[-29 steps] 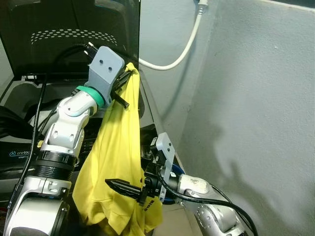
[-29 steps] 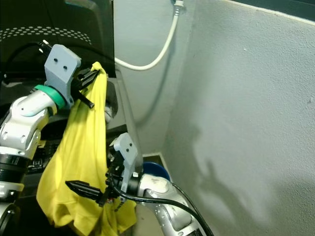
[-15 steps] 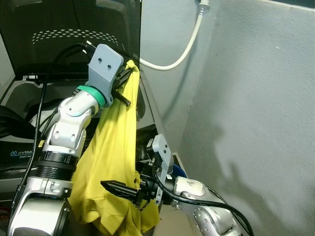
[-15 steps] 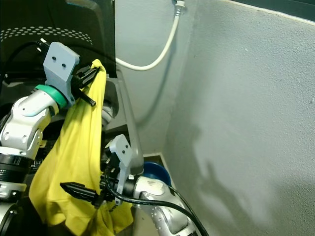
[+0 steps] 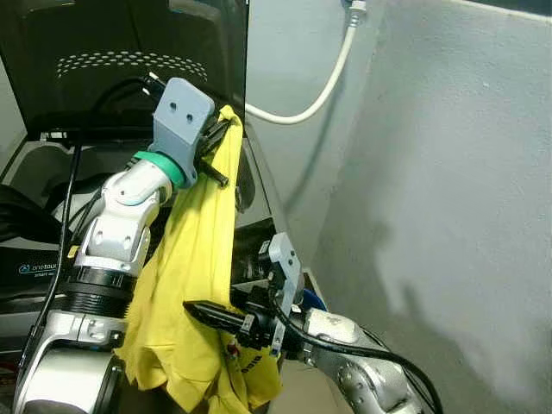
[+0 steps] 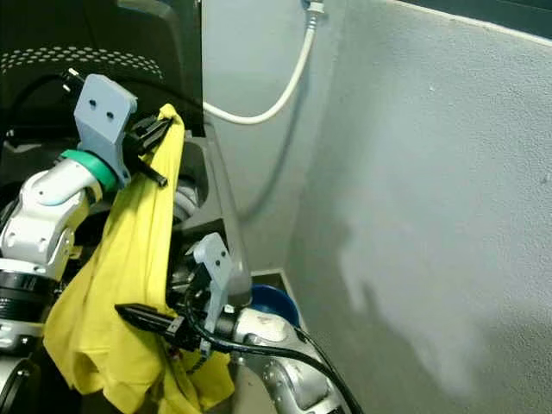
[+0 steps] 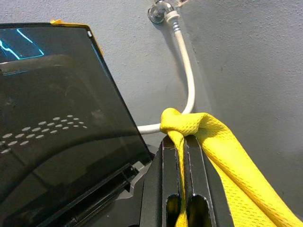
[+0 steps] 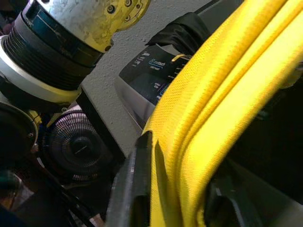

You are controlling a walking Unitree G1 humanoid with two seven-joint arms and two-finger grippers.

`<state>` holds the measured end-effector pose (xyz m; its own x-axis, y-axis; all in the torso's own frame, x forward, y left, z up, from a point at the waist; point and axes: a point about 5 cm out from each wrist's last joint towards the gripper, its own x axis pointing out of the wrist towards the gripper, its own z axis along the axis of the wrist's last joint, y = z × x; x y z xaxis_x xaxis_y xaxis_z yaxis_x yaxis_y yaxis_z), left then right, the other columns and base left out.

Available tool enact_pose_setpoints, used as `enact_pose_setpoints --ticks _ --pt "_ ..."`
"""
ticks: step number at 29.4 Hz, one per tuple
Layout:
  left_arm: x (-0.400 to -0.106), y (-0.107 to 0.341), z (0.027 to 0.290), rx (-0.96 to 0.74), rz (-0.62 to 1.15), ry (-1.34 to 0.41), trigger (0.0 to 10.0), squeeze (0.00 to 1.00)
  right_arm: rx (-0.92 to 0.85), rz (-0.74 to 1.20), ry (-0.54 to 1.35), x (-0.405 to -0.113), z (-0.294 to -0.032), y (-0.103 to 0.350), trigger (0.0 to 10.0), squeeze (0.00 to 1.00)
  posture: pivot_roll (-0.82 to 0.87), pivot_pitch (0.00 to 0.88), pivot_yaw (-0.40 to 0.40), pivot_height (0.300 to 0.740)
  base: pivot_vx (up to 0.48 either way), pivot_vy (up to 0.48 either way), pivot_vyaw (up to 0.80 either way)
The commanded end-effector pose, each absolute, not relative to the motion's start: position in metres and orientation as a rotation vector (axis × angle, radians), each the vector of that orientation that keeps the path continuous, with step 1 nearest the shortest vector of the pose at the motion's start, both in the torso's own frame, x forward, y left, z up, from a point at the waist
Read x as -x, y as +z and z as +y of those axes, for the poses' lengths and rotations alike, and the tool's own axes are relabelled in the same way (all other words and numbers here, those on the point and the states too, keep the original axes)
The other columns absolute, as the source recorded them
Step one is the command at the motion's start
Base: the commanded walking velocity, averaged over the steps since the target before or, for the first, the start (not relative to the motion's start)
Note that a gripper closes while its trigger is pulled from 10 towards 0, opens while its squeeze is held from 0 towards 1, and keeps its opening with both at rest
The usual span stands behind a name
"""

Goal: Clothes washing

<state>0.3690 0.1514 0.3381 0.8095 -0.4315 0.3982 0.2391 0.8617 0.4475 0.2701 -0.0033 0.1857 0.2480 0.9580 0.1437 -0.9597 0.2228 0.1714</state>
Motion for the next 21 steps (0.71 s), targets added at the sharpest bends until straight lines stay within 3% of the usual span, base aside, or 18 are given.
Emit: enact_pose_setpoints --ticks 1,21 --pt "-0.3663 0.3432 0.1531 -0.381 -0.538 -0.346 10.0 0.00 -0.264 0.001 1.351 -0.2650 -0.0003 0.1853 0.0 0.00 0.01 0.000 -0.048 0.740 0.000 0.000 0.00" --pt "-0.3664 0.3356 0.1551 -0.385 -0.519 -0.337 10.0 0.00 -0.291 -0.002 1.337 -0.2689 -0.0058 0.1902 0.0 0.00 0.01 0.020 -0.051 0.740 0.000 0.000 0.00"
